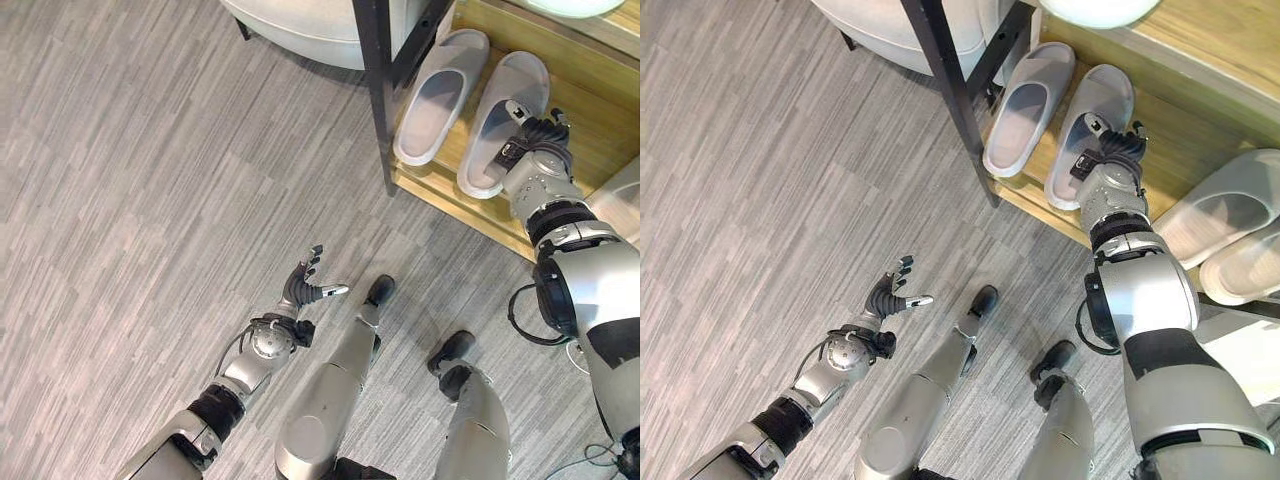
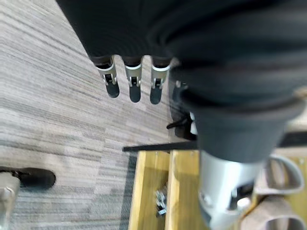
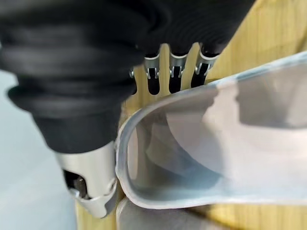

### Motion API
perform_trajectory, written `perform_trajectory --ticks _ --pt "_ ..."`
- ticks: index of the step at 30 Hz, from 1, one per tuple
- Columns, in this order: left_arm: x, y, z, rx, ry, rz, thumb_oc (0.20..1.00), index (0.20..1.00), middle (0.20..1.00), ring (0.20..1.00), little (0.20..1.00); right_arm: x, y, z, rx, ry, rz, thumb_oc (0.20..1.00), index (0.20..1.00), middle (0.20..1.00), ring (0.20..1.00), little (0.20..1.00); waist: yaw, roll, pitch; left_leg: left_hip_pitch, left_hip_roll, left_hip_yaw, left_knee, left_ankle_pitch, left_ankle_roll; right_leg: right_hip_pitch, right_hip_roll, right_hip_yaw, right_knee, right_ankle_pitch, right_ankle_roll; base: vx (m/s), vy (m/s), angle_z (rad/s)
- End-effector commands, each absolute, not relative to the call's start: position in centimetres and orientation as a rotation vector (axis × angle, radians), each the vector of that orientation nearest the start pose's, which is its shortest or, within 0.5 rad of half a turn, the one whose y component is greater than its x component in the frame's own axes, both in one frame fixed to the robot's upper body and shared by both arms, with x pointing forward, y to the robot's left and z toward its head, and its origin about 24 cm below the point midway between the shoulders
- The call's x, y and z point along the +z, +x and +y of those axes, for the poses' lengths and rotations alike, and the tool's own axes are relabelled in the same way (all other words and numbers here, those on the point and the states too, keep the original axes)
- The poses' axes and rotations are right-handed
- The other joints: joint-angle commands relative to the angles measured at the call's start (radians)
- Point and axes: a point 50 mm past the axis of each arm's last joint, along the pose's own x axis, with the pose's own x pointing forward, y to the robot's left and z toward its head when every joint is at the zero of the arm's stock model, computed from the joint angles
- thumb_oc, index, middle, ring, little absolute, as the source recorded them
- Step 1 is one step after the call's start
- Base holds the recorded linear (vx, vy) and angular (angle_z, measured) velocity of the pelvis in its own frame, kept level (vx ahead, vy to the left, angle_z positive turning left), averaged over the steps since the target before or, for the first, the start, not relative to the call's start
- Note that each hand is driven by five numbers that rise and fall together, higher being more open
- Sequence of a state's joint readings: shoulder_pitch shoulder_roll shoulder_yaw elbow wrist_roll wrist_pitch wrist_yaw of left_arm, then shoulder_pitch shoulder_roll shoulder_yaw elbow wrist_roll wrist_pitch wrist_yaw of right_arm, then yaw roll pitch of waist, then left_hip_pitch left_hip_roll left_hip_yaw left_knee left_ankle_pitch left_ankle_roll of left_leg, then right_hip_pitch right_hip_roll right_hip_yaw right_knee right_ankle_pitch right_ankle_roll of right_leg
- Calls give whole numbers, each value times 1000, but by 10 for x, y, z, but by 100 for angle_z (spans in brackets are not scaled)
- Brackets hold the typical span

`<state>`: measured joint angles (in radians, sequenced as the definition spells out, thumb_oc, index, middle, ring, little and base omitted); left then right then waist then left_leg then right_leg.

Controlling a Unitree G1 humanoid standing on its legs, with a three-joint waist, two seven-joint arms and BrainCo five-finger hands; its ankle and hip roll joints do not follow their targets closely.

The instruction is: Arrange the slippers neatly on the shoe rack.

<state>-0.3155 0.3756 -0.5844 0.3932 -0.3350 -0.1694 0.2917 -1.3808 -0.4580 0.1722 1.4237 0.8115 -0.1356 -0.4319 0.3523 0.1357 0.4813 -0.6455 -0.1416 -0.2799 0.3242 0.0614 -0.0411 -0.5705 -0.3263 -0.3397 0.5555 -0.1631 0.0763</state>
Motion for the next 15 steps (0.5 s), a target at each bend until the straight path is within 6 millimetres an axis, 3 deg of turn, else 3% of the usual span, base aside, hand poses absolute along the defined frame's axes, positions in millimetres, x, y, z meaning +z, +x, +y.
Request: perform_trajectory --ticks 1,8,12,15 --pt "50 300 129 -194 202 -77 1000 1000 1000 1000 1000 252 423 -227 -487 553 -154 1000 1000 1000 1000 1000 44 6 28 -37 2 34 133 -169 28 143 -41 67 -79 -2 80 26 3 9" --pt "47 299 128 -208 203 -63 1000 1000 1000 1000 1000 257 424 -221 -460 694 -186 1000 1000 1000 1000 1000 50 8 17 -17 1 29 125 -170 27 167 -46 61 -84 -3 81 11 1 3" --pt "41 300 130 -211 216 -36 1000 1000 1000 1000 1000 240 425 -216 -458 843 -160 1000 1000 1000 1000 1000 41 -1 14 13 9 35 118 -171 26 194 -44 64 -98 2 81 0 0 0" --pt "37 301 135 -194 237 -14 1000 1000 1000 1000 1000 224 426 -206 -451 780 -108 1000 1000 1000 1000 1000 28 -18 8 38 21 47 114 -173 24 218 -39 71 -116 11 79 -6 5 -1"
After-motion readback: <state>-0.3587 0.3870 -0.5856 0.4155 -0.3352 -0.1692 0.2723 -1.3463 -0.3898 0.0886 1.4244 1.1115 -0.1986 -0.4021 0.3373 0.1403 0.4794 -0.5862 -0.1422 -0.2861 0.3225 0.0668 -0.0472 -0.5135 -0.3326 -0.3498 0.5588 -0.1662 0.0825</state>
